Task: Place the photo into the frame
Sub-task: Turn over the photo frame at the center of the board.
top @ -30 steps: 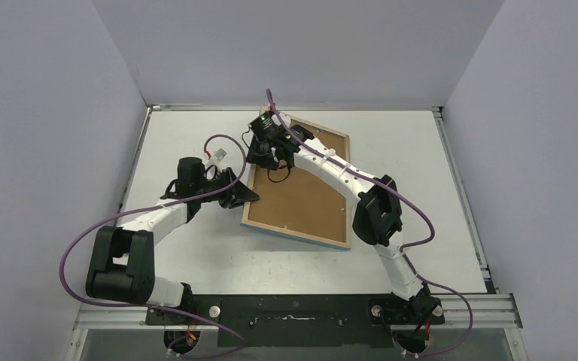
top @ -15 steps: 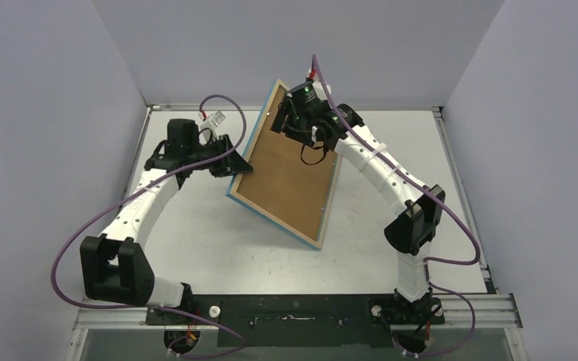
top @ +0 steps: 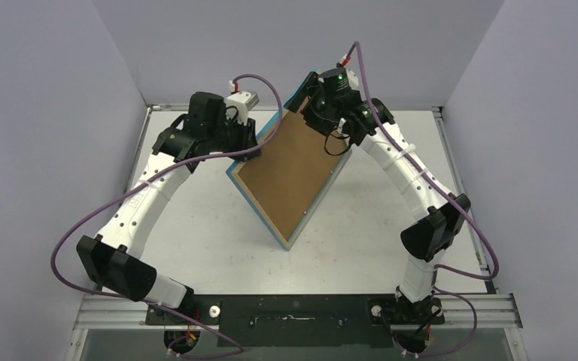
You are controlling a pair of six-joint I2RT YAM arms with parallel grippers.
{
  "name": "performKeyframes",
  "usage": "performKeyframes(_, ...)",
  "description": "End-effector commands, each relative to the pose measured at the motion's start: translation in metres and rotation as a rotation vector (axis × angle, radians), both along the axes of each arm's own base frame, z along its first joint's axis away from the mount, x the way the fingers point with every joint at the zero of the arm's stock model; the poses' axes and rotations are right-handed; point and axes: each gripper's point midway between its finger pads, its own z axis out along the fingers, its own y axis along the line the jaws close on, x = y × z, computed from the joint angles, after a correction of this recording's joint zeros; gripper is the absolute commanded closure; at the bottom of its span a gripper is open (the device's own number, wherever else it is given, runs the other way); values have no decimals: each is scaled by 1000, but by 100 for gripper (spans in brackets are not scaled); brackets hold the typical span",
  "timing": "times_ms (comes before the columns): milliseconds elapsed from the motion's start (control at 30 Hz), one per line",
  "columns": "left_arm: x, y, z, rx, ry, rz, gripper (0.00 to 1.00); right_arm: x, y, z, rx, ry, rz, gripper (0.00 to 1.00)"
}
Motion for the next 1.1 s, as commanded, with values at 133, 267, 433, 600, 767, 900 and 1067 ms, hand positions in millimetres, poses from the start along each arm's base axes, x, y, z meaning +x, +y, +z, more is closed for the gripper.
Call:
performKeyframes(133, -5, -33, 25, 319, -270, -129, 100, -3, -35, 42, 130, 41, -110, 24)
performKeyframes(267, -10, -50, 36, 383, -347, -165, 100, -14, -62, 29, 79, 163, -125, 23)
performKeyframes(433, -21, -61, 51, 355, -389, -228, 100, -51, -85, 23, 35, 304, -92, 27)
performKeyframes(600, -36, -72, 63, 305, -417, -294, 100, -94, -98, 10, -3, 436, -65, 28)
performKeyframes(767, -57, -84, 68, 264, -440, -368, 100, -104, -106, 10, -7, 455, -74, 28)
performKeyframes(900, -70, -90, 63, 256, -425, -407, 100, -96, -100, 27, 68, 403, -52, 27)
performKeyframes(1067, -77, -96, 62, 256, -421, -415, 100, -103, -101, 22, 74, 435, -53, 27)
